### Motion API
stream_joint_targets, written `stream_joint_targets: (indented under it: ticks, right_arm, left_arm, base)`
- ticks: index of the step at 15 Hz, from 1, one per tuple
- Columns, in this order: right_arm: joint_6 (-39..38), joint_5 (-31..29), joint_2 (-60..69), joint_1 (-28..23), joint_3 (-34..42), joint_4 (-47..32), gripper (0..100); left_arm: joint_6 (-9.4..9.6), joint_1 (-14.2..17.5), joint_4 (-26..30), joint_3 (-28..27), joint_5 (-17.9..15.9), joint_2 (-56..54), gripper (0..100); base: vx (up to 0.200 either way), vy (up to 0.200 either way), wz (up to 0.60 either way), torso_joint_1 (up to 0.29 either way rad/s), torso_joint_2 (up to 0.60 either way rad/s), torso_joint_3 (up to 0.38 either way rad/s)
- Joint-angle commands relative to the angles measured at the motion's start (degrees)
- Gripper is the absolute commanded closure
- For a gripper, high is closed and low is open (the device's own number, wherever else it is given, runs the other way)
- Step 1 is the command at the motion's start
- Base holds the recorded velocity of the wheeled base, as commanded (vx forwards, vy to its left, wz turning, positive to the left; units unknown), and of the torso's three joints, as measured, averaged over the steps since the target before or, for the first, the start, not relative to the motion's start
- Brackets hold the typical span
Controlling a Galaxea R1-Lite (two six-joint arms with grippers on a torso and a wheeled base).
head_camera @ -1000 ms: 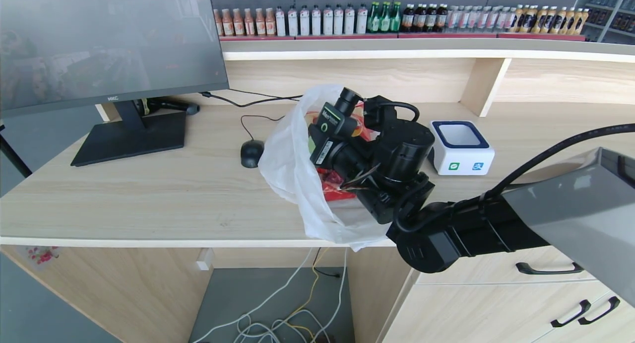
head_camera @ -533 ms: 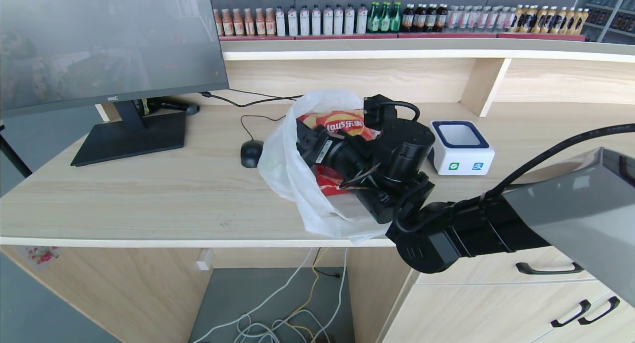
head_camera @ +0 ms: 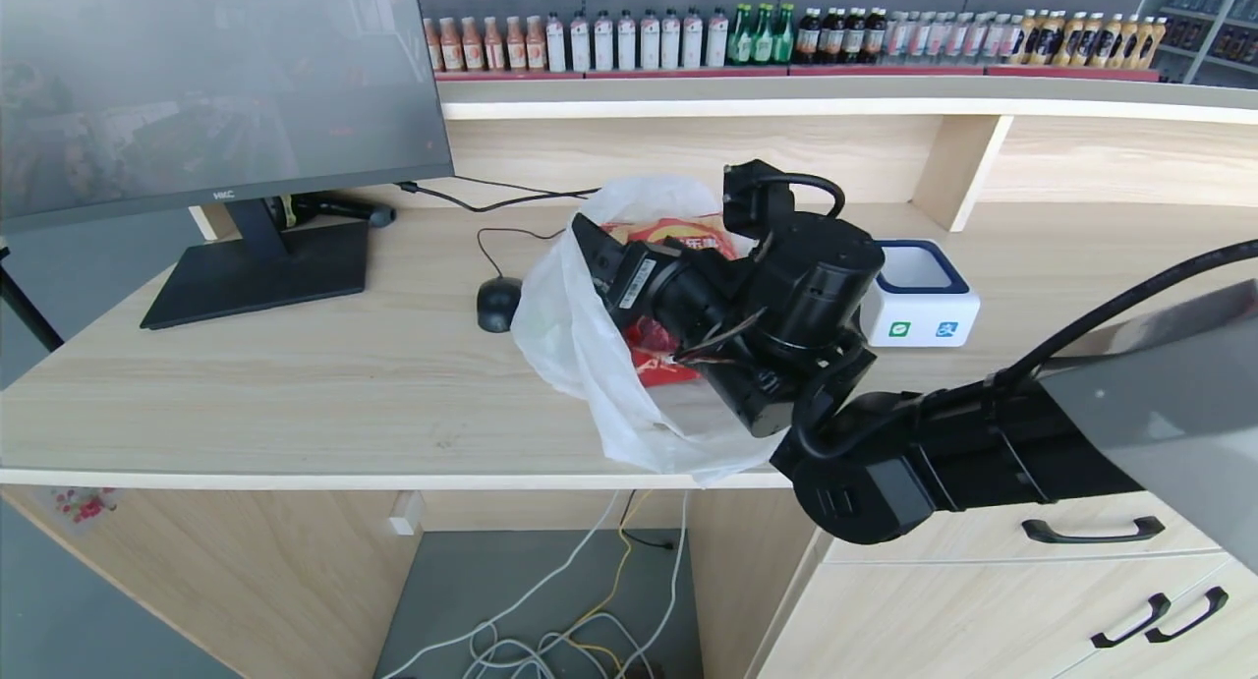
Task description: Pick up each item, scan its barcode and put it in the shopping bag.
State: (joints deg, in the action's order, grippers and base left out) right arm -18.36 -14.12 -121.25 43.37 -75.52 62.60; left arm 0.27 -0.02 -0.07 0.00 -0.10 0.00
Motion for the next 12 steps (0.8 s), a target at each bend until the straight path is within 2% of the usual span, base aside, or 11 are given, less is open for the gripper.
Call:
stream_joint_targets:
  ticks: [1,5,7,10,12]
  right_arm:
    - [0.34,-0.03,3.47,0.22,0.11,-0.02,0]
    - [1.48,0.23,8.66,0.66,1.17,0.16,0]
    - [1.48,0.41,13.32,1.10,5.74,2.09,0]
    - [1.48,0.41,22.72,1.01,20.33,8.07,0]
    - [2.36,0.85,31.51,1.01,38.43,14.31,0]
  left_arm:
    - [0.00,0.02,-0.01,0.00,0.01,0.00,0]
    - [0.00,-0.06,-0.01,0.00,0.01,0.00,0]
    - [0.00,-0.06,-0.01,0.00,0.01,0.00,0]
    - [0.00,0.02,-0.01,0.00,0.01,0.00,0]
    - [0.00,0.02,-0.01,0.00,0.01,0.00,0]
  base:
    - [0.000,0.000,0.00,0.000,0.00,0.000]
    - [0.000,0.000,0.00,0.000,0.00,0.000]
    - [0.000,0.000,0.00,0.000,0.00,0.000]
    - [0.000,0.000,0.00,0.000,0.00,0.000]
    - [0.000,0.000,0.00,0.000,0.00,0.000]
